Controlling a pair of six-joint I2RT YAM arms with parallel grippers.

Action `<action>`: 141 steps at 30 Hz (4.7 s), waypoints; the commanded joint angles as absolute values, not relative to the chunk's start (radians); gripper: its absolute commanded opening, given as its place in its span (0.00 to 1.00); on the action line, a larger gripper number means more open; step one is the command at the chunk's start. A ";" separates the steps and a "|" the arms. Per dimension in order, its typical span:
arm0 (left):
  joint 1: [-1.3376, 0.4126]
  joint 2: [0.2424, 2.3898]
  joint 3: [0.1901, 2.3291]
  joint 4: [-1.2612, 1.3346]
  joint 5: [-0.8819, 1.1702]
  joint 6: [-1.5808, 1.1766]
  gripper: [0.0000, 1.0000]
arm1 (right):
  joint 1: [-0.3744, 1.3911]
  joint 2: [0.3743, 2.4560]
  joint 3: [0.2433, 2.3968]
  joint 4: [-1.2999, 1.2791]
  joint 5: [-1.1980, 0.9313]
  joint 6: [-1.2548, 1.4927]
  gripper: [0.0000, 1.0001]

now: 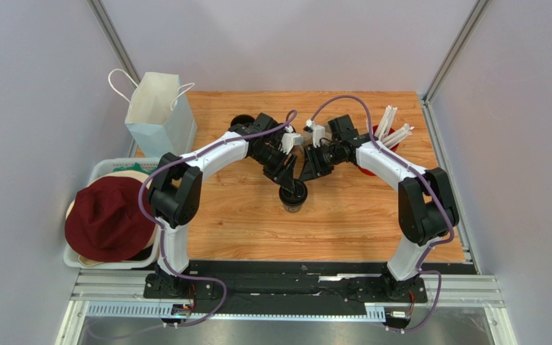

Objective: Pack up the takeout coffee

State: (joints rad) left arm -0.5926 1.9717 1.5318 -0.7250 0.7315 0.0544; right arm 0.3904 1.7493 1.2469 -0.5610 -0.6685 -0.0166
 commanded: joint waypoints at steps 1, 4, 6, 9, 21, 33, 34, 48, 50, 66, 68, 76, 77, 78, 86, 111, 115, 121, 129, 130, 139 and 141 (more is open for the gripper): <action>-0.603 2.034 1.467 -0.730 0.514 0.143 0.53 | 0.429 1.781 1.186 -0.603 -0.490 -0.078 0.33; -0.603 2.033 1.463 -0.732 0.511 0.146 0.53 | 0.442 1.784 1.169 -0.614 -0.453 -0.092 0.33; -0.603 2.034 1.463 -0.730 0.511 0.149 0.53 | 0.449 1.790 1.164 -0.615 -0.449 -0.092 0.33; -0.603 2.034 1.460 -0.732 0.509 0.149 0.53 | 0.468 1.790 1.173 -0.620 -0.422 -0.097 0.33; -0.603 2.019 1.473 -0.735 0.515 0.144 0.53 | 0.399 1.640 1.305 -0.687 -0.544 -0.098 0.43; -0.581 2.011 1.470 -0.721 0.534 0.104 0.54 | 0.371 1.595 1.263 -0.746 -0.778 -0.112 0.54; -0.575 2.011 1.473 -0.721 0.543 0.101 0.54 | 0.371 1.603 1.253 -0.727 -0.776 -0.107 0.55; -0.569 1.982 1.474 -0.709 0.607 0.101 0.64 | 0.413 1.667 1.209 -0.630 -0.713 -0.040 0.73; -0.568 1.979 1.479 -0.709 0.620 0.103 0.65 | 0.416 1.674 1.212 -0.632 -0.713 -0.037 0.73; -0.552 1.911 1.506 -0.693 0.733 0.118 0.75 | 0.420 1.687 1.213 -0.626 -0.718 -0.031 0.74; -0.551 1.904 1.509 -0.689 0.750 0.117 0.76 | 0.420 1.687 1.215 -0.627 -0.718 -0.032 0.73; -0.546 1.885 1.532 -0.657 0.827 0.104 0.78 | 0.420 1.695 1.227 -0.635 -0.721 -0.032 0.74; -0.546 1.882 1.537 -0.655 0.834 0.100 0.79 | 0.420 1.697 1.233 -0.637 -0.722 -0.032 0.73; -0.543 1.882 1.539 -0.649 0.851 0.097 0.79 | 0.420 1.700 1.236 -0.640 -0.724 -0.032 0.73; -0.506 1.852 1.552 -0.641 0.875 0.074 0.79 | 0.420 1.723 1.259 -0.650 -0.724 -0.029 0.73; -0.433 1.825 1.358 -0.571 0.801 0.097 0.77 | 0.462 1.772 1.262 -0.658 -0.663 -0.046 0.43; -0.434 1.842 1.359 -0.572 0.808 0.092 0.76 | 0.463 1.784 1.264 -0.660 -0.664 -0.058 0.39; -0.436 1.853 1.341 -0.571 0.828 0.110 0.75 | 0.463 1.804 1.290 -0.679 -0.681 -0.107 0.36; -0.436 1.847 1.298 -0.577 0.896 0.147 0.73 | 0.485 1.832 1.342 -0.712 -0.666 -0.170 0.35; -0.436 1.845 1.299 -0.577 0.905 0.149 0.74 | 0.485 1.839 1.345 -0.716 -0.661 -0.172 0.35; -0.457 1.878 1.307 -0.578 0.867 0.153 0.71 | 0.494 1.844 1.335 -0.713 -0.641 -0.192 0.35; -0.466 1.884 1.301 -0.577 0.839 0.160 0.70 | 0.494 1.842 1.330 -0.712 -0.638 -0.196 0.35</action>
